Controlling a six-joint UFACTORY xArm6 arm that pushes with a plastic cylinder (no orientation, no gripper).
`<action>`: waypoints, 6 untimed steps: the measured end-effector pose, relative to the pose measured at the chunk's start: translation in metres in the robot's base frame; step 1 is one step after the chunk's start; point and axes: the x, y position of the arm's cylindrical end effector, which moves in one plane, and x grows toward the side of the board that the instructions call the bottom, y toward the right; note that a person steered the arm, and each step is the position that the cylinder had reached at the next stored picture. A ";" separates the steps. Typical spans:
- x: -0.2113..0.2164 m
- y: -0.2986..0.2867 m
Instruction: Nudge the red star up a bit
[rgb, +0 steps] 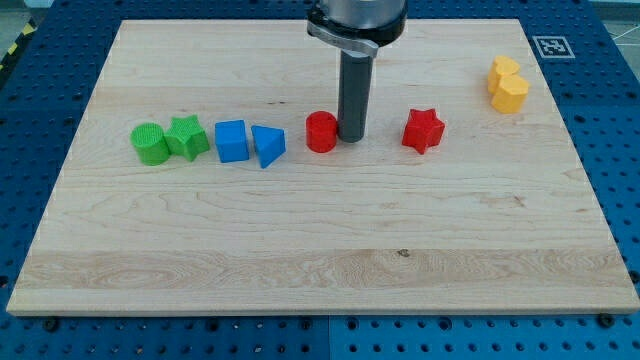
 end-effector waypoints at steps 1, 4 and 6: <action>0.002 -0.012; 0.004 0.042; 0.038 0.132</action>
